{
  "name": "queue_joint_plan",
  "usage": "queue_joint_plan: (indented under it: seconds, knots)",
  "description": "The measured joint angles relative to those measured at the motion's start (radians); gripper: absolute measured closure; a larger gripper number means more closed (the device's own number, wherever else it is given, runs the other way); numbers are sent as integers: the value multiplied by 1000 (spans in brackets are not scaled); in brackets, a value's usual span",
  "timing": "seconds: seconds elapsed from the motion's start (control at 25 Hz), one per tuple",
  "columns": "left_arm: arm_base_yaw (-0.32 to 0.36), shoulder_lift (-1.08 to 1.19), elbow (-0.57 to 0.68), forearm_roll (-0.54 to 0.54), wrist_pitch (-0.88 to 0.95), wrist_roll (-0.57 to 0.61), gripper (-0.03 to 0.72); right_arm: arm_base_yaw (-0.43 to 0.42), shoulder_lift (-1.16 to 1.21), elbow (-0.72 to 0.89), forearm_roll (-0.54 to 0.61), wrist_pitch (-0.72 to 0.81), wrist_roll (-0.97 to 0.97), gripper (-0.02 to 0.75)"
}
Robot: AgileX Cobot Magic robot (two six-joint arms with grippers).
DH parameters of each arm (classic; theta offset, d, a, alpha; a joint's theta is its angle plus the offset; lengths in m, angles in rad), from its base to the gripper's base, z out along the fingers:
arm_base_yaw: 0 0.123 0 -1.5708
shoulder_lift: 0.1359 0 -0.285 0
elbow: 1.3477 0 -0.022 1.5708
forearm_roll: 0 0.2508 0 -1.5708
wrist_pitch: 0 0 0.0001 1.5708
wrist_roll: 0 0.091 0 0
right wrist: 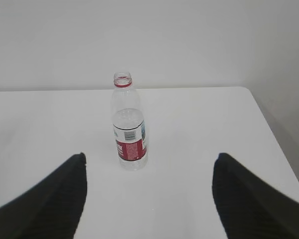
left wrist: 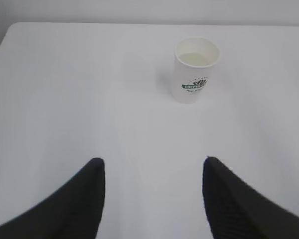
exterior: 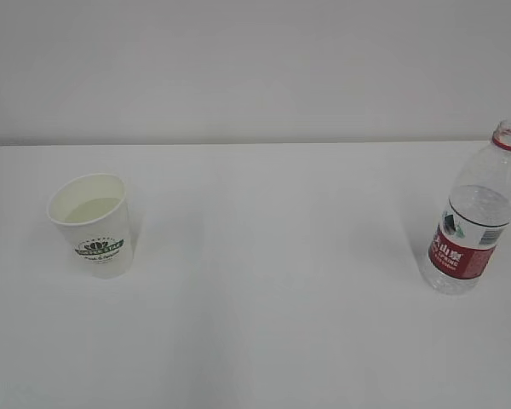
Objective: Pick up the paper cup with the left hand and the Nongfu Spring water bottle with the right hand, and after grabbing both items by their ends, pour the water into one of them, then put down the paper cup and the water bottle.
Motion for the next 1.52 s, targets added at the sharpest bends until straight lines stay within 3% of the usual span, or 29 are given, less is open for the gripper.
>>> queue_joint_plan:
  seconds: [0.44,0.96,1.52]
  knots:
    - [0,0,26,-30,4,46,238,0,0,3,2,0,4,150]
    - [0,0,130,-45,2,73,241,0,-2,169,7,0,4,150]
    - [0,0,142,-47,-61,77,244,0,-2,331,21,-74,12,150]
